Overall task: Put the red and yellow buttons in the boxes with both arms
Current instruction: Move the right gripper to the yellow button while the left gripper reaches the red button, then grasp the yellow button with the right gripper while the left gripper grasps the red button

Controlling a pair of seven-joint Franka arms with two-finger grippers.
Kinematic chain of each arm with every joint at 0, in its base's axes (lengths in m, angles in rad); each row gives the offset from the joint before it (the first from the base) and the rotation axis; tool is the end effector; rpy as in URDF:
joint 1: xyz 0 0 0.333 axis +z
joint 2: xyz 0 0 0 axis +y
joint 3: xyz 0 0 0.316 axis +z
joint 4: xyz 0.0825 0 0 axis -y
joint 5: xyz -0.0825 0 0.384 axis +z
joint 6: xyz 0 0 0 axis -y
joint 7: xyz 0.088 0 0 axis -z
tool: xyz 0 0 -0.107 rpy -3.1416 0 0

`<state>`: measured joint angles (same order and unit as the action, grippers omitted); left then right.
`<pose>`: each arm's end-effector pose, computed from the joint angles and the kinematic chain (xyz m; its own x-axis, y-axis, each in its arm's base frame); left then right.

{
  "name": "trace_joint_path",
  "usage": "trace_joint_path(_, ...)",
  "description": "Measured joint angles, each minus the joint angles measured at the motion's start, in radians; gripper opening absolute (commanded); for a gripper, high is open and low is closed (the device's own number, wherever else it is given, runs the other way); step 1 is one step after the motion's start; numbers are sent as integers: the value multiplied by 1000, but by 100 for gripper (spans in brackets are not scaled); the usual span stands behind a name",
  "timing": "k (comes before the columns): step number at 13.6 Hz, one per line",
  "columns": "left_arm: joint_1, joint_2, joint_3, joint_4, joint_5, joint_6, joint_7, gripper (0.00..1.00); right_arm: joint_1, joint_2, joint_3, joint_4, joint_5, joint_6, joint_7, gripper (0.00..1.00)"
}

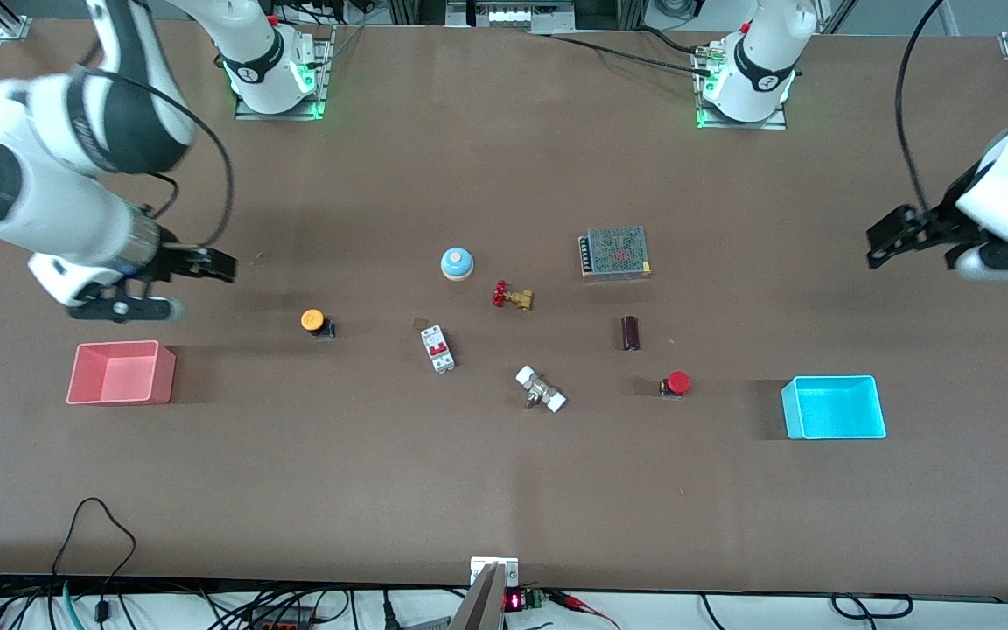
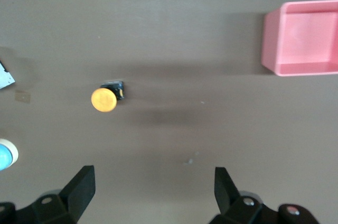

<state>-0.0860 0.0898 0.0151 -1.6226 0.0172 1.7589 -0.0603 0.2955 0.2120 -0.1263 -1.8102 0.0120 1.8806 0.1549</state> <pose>0.5938 -0.0410 0.5650 0.9988 -0.0139 0.0475 -0.0131 -0.9998 -0.0155 0.5912 0.1058 0.4139 0.9908 0.0082 -0.1353 0.0133 -0.9992 0.0370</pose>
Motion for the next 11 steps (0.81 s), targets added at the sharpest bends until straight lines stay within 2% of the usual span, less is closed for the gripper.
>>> trace_joint_path(6, -138, 232, -7, 4, -1, 199, -153, 100, 72, 156, 13, -1, 4, 181, 7, 100)
trace_joint_path(11, -199, 401, -8, 7, -44, 375, -252, 100, 82, 220, 13, -12, 5, 234, 7, 100)
